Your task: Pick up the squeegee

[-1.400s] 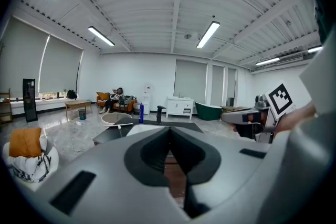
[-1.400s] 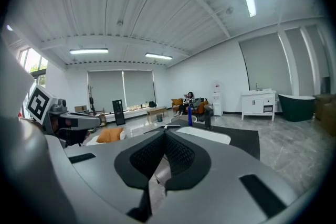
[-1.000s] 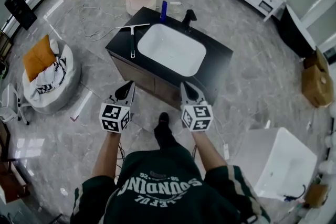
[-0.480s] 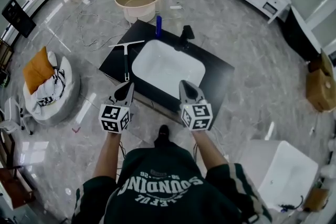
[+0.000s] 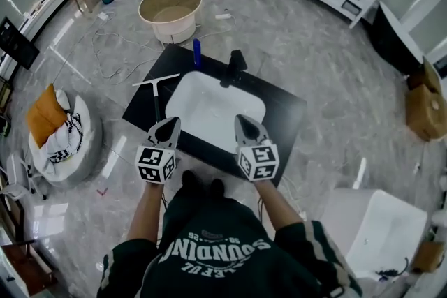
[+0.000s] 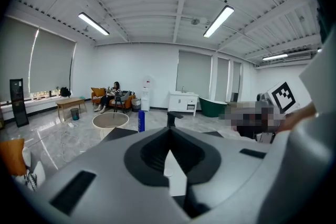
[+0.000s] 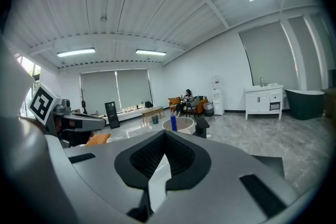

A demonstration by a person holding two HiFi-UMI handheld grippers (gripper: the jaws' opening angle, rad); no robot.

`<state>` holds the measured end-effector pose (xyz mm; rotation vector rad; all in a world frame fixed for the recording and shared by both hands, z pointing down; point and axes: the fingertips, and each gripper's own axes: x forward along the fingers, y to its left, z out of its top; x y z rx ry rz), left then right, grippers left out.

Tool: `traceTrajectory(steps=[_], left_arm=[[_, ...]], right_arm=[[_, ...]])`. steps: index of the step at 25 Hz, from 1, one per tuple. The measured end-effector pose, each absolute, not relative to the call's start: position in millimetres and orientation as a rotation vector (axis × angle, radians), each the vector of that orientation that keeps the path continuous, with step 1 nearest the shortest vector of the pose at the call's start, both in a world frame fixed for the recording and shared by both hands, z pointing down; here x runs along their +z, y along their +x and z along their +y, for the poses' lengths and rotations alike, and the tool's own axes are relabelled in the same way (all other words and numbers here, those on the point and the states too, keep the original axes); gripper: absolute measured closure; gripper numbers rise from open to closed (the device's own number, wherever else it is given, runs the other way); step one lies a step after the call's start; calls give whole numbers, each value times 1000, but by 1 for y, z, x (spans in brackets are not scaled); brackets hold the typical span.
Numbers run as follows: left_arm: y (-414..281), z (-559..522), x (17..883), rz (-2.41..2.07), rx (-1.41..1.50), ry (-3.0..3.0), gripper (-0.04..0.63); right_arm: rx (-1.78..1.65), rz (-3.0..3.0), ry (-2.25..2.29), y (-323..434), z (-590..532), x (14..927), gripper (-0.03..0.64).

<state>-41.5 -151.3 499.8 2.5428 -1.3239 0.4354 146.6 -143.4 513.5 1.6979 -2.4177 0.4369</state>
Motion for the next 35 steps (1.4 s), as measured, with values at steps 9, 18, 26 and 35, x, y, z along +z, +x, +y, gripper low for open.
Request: traceTrajectory(steps=[9,18,26,35], left_arm=[[-30,-208,502,-1211,433,2613,594],[-26,-259,503,-1109,424,2649,594],[-42,-282,514,-1099,426,2622,594],[-82,-292,541,-1195,450,2511,594]], right_arm=[[410,-2376,1792,146,-181,508,617],[418,-2308,1847,141,-215,502,617],[435,-2290,1824,124,-235,508,617],[457,-2337,1693,85,-257,527,617]])
